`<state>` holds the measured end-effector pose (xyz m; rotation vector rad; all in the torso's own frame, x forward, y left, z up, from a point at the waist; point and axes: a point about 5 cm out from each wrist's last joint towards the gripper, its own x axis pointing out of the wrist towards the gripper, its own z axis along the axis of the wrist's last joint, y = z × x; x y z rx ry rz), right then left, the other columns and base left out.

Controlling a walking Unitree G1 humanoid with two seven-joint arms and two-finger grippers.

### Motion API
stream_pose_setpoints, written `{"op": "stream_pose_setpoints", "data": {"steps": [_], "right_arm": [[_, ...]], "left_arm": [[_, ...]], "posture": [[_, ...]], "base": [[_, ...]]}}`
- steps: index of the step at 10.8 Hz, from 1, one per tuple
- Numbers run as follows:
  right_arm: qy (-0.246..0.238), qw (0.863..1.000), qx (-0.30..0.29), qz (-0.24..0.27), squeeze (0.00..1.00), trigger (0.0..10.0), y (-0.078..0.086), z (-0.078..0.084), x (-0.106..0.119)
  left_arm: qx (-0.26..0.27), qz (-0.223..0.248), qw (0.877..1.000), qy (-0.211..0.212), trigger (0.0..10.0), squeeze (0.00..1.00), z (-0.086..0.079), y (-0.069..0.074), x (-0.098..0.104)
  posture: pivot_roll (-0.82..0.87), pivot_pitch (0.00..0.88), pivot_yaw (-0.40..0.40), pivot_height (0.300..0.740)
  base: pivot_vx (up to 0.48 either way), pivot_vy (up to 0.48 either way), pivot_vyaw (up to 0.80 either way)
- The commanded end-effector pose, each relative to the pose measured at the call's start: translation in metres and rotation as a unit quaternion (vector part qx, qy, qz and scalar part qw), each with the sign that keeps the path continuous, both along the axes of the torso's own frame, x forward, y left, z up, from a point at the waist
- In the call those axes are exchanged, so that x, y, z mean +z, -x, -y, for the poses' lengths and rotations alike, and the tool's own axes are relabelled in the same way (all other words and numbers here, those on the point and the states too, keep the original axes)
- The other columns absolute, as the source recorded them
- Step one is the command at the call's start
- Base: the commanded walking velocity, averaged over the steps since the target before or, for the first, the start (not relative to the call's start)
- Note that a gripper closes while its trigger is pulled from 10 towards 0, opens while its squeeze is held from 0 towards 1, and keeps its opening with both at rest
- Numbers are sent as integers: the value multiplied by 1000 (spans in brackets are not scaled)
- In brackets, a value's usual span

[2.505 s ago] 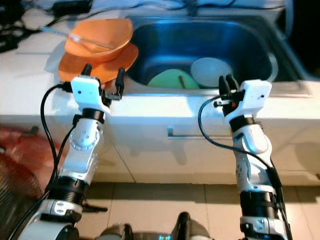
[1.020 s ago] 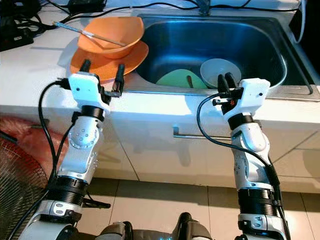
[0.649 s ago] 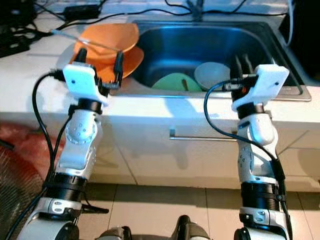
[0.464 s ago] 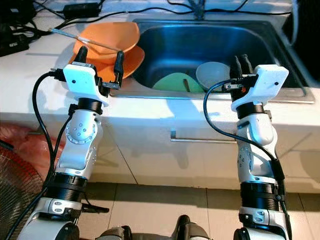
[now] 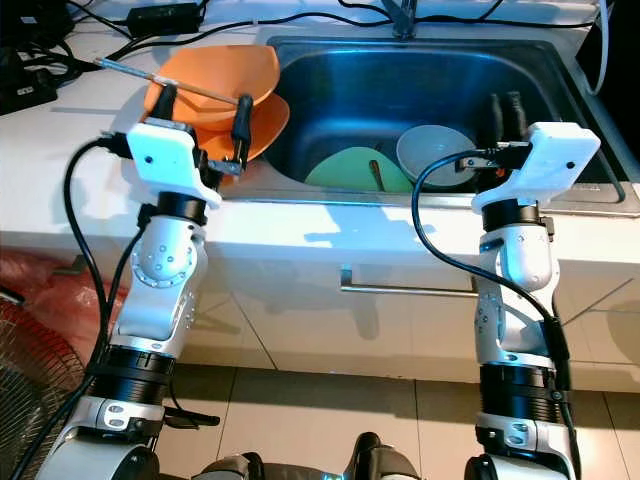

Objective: Kitchen organization

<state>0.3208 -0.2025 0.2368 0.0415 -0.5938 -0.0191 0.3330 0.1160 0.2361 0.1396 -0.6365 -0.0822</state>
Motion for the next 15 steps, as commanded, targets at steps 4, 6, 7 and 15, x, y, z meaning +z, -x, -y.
{"op": "stream_pose_setpoints", "data": {"steps": [4, 6, 7, 15], "right_arm": [[2, 999, -16, 29, 0, 10000, 5, -1, 8], [-1, 999, -20, 32, 0, 10000, 5, 0, 9], [-1, 999, -21, 32, 0, 10000, 4, 0, 9], [-1, 999, -21, 28, 0, 10000, 2, -1, 8]], "left_arm": [[-3, 4, 1000, -9, 10000, 0, 4, 4, -1], [-3, 7, 1000, -9, 10000, 0, 4, 4, 1], [-3, 8, 1000, -8, 10000, 0, 4, 4, 2], [2, 16, 1000, -9, 10000, 0, 2, 5, 5]], "posture": [[-5, 171, 17, 740], [-7, 169, 18, 740], [-6, 169, 18, 740], [2, 179, 11, 740]], "base": [[271, 0, 0], [285, 0, 0], [285, 0, 0], [326, 0, 0]]}}
